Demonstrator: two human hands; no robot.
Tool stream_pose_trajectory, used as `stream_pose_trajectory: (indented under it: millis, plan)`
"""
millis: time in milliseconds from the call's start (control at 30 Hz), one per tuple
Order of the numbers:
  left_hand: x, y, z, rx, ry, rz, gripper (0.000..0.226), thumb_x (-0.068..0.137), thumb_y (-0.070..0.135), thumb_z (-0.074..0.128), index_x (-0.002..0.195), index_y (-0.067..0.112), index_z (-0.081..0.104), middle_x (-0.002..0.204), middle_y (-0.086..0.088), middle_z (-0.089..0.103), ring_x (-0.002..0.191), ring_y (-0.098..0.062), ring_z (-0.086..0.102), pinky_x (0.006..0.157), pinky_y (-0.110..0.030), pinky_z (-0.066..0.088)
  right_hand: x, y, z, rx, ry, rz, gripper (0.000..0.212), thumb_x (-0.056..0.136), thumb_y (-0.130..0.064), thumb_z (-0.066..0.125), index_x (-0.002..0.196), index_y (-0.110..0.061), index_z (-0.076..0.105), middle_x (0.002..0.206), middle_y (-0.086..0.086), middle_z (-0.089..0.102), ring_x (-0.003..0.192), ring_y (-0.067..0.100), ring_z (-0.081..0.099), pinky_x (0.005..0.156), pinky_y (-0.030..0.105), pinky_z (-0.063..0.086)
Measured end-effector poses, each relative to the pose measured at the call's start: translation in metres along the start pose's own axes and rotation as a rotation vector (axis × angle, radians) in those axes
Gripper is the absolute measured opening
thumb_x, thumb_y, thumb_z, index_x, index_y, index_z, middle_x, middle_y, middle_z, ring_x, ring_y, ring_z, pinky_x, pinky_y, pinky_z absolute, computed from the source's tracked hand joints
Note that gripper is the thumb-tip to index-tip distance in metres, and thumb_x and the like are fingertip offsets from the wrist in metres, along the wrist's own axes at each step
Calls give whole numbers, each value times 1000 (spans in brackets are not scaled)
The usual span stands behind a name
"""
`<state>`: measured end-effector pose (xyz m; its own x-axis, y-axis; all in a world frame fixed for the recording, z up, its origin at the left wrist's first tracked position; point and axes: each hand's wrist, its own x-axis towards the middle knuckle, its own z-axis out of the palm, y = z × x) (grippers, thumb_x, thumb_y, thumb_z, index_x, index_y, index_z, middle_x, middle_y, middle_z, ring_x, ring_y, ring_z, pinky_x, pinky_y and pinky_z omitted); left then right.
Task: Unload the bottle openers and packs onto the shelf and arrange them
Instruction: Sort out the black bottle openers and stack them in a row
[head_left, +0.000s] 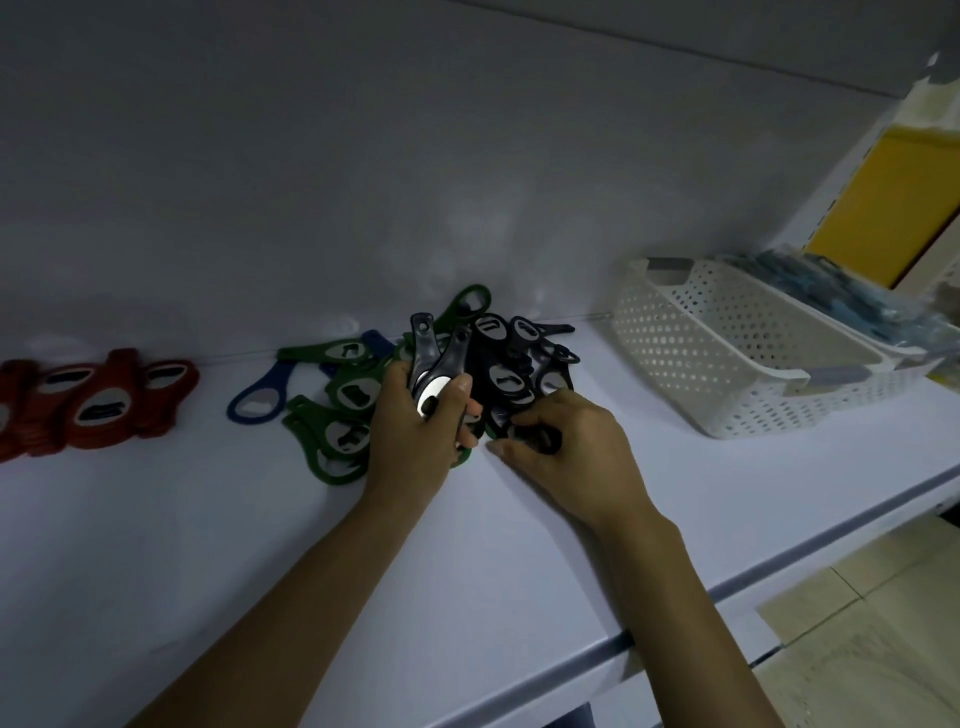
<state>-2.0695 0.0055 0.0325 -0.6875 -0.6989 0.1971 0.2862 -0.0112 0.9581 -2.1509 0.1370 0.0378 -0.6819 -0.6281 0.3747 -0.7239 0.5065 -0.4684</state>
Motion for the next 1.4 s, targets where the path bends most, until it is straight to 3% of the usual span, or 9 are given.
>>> stream_pose_trajectory:
  millis: [133,233,333,567,733,833,1033,1233,1400]
  plan:
    - [1,-3,1,22,-5,8,11,92,14,57,95,11,48,67,0,68,41,-7,51,39,-18,40,1,-6,1,-187,208,-126,21,90,-24,64,79,-8,72,82,4,63,82,23,54,62,31,40]
    - [1,-5,1,12,-32,7,3,94,11,49,97,12,48,71,-5,68,44,-9,52,40,-19,41,0,-9,-1,-196,427,-102,25,88,-25,66,69,-8,69,68,3,53,60,20,47,49,27,31]
    - [1,-6,1,34,-53,4,6,96,10,46,98,16,47,72,-1,67,46,-9,54,43,-20,44,0,-10,-2,-208,565,-122,24,86,-28,67,70,-11,71,59,1,56,45,20,48,40,26,36]
    - [0,-4,2,-25,-70,-7,8,96,11,47,96,19,47,71,-4,64,47,-9,53,39,-18,38,-1,-10,-1,-164,787,-279,17,90,-18,63,89,-5,74,74,6,72,57,23,65,52,32,51]
    - [-4,-2,2,-7,-74,47,5,96,34,47,97,29,49,77,12,67,64,-3,63,52,-18,48,-2,-21,10,-105,463,-519,15,84,-10,68,97,-5,74,90,5,75,73,21,70,60,33,56]
    - [0,-6,-1,52,-1,71,17,94,25,53,111,26,50,95,12,66,85,0,64,73,-22,52,-2,-25,14,-38,239,-553,25,83,-3,63,107,-7,72,103,4,73,89,21,69,73,34,56]
    - [1,-4,2,-17,-10,48,14,96,11,48,102,23,47,70,7,67,47,-6,57,41,-16,44,-1,-21,9,232,403,-105,22,80,0,49,89,-9,67,87,-2,65,82,19,61,68,30,49]
    - [0,-8,2,6,-27,35,30,91,3,54,116,18,47,75,14,67,57,-7,64,46,-16,46,9,-11,17,-166,8,39,37,94,-27,53,130,-16,53,128,1,56,122,23,46,97,35,38]
    - [2,-10,1,29,-25,39,37,89,3,57,122,14,45,81,8,66,59,-8,65,46,-18,46,3,-16,11,-179,165,-33,12,81,-9,63,87,-14,72,87,0,65,88,24,57,75,30,34]
